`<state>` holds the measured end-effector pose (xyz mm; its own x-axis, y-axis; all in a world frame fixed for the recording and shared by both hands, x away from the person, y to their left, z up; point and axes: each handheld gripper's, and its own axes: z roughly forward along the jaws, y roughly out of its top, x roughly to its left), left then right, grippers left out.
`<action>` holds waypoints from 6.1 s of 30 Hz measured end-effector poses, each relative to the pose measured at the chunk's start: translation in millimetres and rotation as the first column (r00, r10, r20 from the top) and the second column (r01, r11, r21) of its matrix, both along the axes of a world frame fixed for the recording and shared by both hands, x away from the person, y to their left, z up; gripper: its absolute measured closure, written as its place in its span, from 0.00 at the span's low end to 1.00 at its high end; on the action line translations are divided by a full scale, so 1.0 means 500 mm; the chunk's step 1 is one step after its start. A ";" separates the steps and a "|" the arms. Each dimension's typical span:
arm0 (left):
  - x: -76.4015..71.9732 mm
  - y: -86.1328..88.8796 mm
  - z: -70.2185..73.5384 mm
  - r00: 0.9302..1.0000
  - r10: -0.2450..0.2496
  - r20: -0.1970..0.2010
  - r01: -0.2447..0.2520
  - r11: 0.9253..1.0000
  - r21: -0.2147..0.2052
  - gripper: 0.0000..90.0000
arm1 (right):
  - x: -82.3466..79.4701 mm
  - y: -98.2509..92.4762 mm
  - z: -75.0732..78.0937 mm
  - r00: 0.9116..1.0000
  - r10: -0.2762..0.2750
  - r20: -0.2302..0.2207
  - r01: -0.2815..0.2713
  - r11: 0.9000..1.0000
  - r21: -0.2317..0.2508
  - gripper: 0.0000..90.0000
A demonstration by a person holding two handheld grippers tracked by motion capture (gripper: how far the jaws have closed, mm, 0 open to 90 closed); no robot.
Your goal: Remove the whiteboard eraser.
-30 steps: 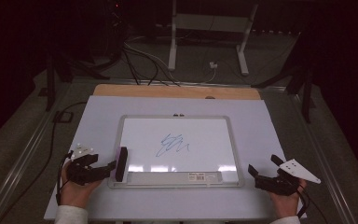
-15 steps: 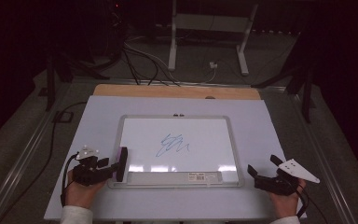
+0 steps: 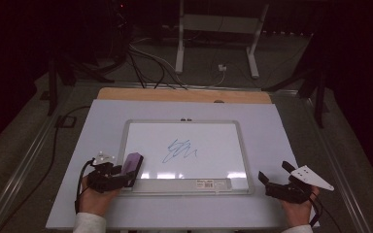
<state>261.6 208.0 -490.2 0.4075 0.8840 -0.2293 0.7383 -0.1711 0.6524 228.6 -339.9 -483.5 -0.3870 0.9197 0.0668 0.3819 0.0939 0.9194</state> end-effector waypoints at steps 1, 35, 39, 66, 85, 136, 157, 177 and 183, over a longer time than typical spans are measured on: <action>0.000 0.001 -0.002 1.000 0.002 -0.003 -0.002 1.000 0.004 0.43 | 0.000 0.000 0.000 1.000 0.001 0.000 -0.001 1.000 0.000 0.00; 0.007 0.023 0.033 0.992 0.017 0.122 -0.018 1.000 0.005 0.46 | -0.002 0.002 0.002 1.000 0.001 0.007 -0.001 1.000 -0.004 0.00; 0.011 0.022 0.038 0.990 0.008 0.144 -0.009 1.000 0.008 0.46 | -0.002 0.002 0.002 1.000 0.001 0.006 -0.001 1.000 -0.005 0.00; 0.056 -0.059 0.019 0.975 -0.127 0.184 0.117 0.991 0.067 0.46 | -0.001 0.004 0.001 1.000 0.007 0.001 -0.007 1.000 -0.010 0.00; 0.082 -0.103 -0.012 0.975 -0.162 0.151 0.144 0.982 0.123 0.46 | 0.000 0.005 0.000 1.000 0.011 -0.003 -0.011 1.000 -0.013 0.00; 0.134 -0.190 -0.019 0.979 -0.164 0.122 0.139 0.972 0.192 0.46 | 0.001 0.007 -0.001 1.000 0.018 -0.004 -0.018 1.000 -0.025 0.00; 0.129 -0.175 -0.015 0.979 -0.156 0.130 0.122 0.963 0.242 0.46 | 0.001 0.006 -0.001 1.000 0.017 -0.003 -0.017 0.999 -0.029 0.00; 0.131 -0.170 -0.014 0.981 -0.145 0.131 0.109 0.963 0.247 0.47 | 0.001 0.007 -0.001 1.000 0.017 -0.003 -0.017 0.999 -0.033 0.00; 0.143 -0.166 -0.017 0.987 -0.079 0.139 0.044 0.970 0.237 0.46 | 0.002 0.008 -0.001 1.000 0.017 -0.006 -0.017 0.999 -0.034 0.00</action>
